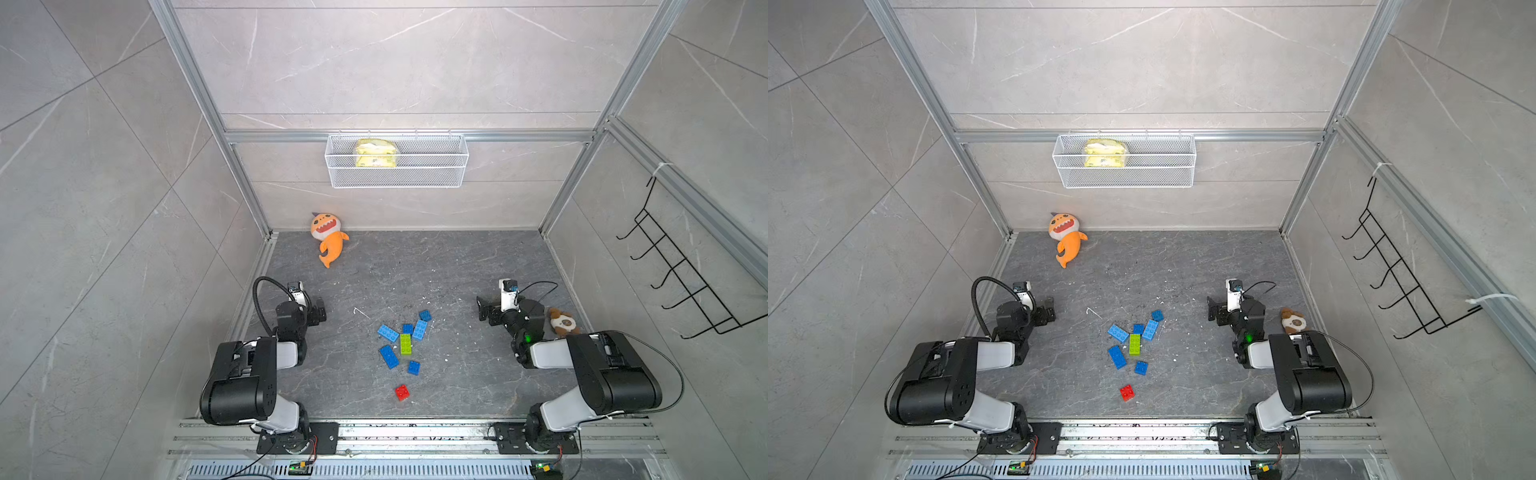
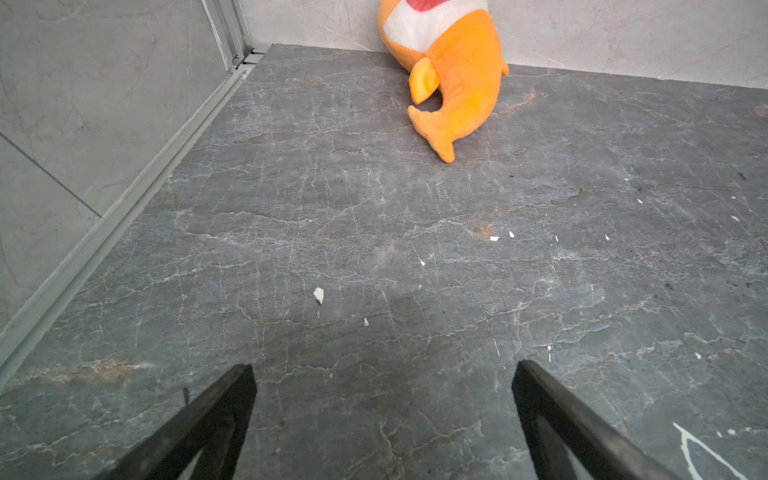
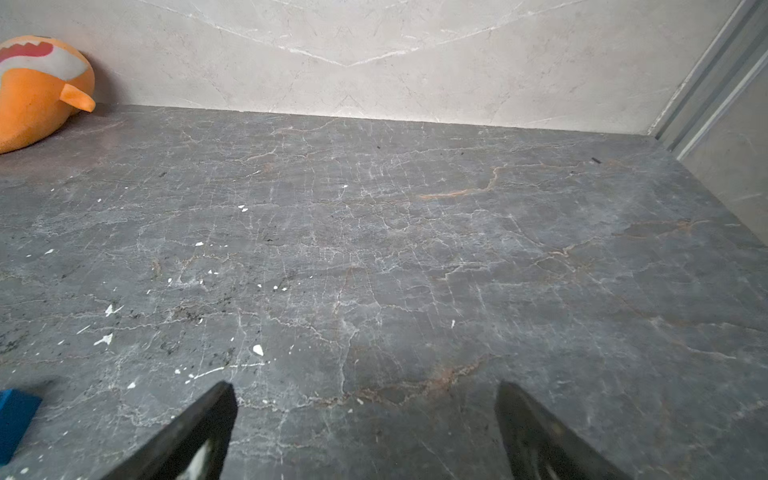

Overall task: Assemble a heart with lego
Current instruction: Pick up the lego brick from the center of the board.

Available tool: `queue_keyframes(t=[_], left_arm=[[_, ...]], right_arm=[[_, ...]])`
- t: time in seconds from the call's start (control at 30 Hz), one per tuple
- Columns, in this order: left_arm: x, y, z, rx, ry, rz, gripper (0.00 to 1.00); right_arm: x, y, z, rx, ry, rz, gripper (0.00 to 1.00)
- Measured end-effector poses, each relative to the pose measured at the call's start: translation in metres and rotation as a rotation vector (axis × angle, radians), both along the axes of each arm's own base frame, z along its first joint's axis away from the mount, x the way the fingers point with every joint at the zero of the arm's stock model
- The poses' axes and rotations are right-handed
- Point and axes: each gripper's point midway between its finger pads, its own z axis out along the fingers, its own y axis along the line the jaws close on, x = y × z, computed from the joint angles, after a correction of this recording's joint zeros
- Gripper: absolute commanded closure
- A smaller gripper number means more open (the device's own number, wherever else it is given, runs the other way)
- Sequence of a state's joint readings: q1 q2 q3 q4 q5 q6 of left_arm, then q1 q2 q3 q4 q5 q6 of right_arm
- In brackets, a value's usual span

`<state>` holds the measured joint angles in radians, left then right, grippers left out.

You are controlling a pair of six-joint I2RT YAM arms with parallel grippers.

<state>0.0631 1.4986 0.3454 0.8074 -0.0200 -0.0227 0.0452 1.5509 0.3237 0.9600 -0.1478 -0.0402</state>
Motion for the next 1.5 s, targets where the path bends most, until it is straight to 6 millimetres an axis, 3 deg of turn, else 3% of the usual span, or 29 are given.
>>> queue_keyframes(t=[0.8, 0.87, 0.93, 1.07, 1.13, 1.2, 1.3, 1.37, 1.5], left_arm=[[0.0, 0.0, 0.0, 0.001, 0.0, 0.0, 0.0], [-0.004, -0.002, 0.003, 0.001, 0.017, -0.002, 0.0], [-0.009, 0.001, 0.016, -0.009, 0.033, 0.027, 0.0], [-0.008, 0.022, 0.08, -0.101, -0.008, 0.213, 0.0], [-0.011, 0.031, 0.109, -0.162, -0.026, 0.301, 0.0], [-0.018, 0.032, 0.127, -0.218, -0.026, 0.334, 0.0], [-0.03, 0.02, 0.123, -0.295, 0.038, 0.311, 0.0], [-0.041, 0.007, 0.106, -0.349, 0.147, 0.277, 0.0], [-0.059, -0.023, 0.074, -0.458, 0.379, 0.216, 0.0]], right_arm=[[-0.001, -0.001, 0.004, -0.002, -0.007, -0.007, 0.0], [-0.007, -0.003, 0.02, -0.001, -0.03, -0.025, 0.0], [-0.013, -0.006, 0.053, 0.021, -0.081, -0.049, 0.0], [-0.01, -0.01, 0.131, 0.142, -0.143, -0.104, 0.0], [0.0, -0.01, 0.157, 0.226, -0.111, -0.127, 0.0], [0.011, 0.001, 0.167, 0.281, -0.041, -0.084, 0.0], [0.025, 0.034, 0.151, 0.353, 0.148, 0.037, 0.0], [0.019, 0.064, 0.119, 0.359, 0.319, 0.108, 0.0], [-0.039, 0.133, 0.063, 0.257, 0.615, 0.256, 0.04]])
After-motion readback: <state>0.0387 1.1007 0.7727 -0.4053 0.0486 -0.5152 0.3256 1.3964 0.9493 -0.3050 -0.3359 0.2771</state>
